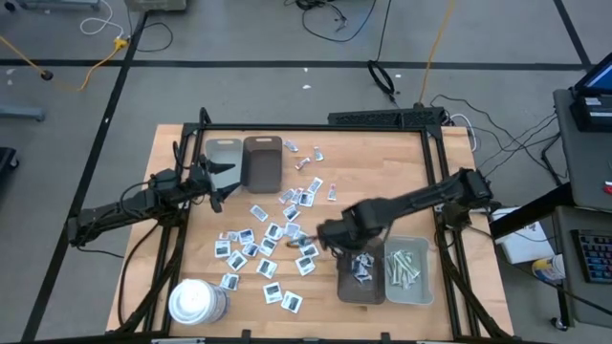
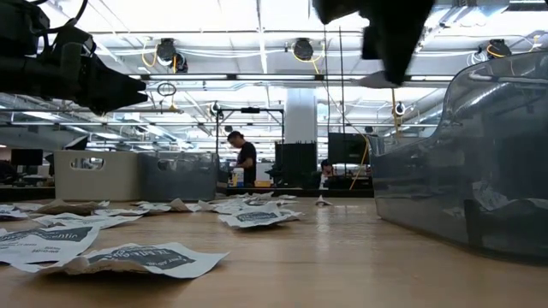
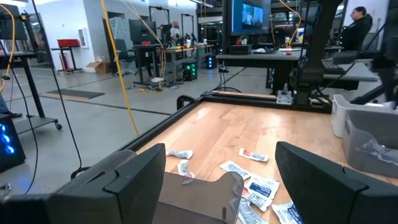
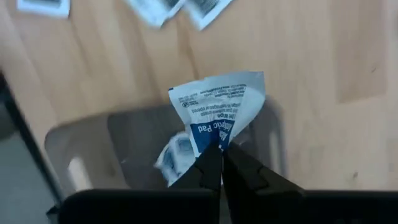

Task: Pick & Place First Aid Supplies
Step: Put the white alcohol pad into the bottom black bin

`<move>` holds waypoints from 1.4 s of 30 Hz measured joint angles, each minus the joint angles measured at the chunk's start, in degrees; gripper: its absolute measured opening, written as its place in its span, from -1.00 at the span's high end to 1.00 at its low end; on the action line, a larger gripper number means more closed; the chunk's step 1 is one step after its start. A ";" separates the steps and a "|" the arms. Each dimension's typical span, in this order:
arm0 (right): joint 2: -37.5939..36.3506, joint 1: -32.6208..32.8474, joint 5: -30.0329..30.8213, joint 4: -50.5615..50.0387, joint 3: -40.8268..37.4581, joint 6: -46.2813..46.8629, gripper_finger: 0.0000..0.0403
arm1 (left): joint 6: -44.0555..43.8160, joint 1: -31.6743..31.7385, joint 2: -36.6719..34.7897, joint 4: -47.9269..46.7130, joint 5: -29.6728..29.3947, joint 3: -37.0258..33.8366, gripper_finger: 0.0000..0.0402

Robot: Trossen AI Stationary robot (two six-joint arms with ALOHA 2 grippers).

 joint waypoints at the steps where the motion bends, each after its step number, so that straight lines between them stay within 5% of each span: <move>1: -0.71 1.18 0.05 0.13 -1.03 0.74 1.00 | 0.00 0.02 0.00 -0.01 0.00 0.00 -0.52; 11: -7.21 9.82 -0.83 4.78 -12.65 8.19 1.00 | 0.00 0.01 0.00 0.00 0.00 0.00 -0.52; 22: -8.93 11.45 -1.14 5.62 -14.72 8.24 1.00 | 0.00 0.00 0.00 0.00 0.00 0.00 -0.52; 36: -8.93 11.43 -0.98 29.21 -29.32 3.82 0.98 | 0.00 0.00 0.00 0.00 0.00 0.00 -0.52; 42: -8.91 11.17 0.53 31.52 -32.18 2.31 0.87 | 0.00 0.00 0.00 0.00 0.00 0.00 -0.52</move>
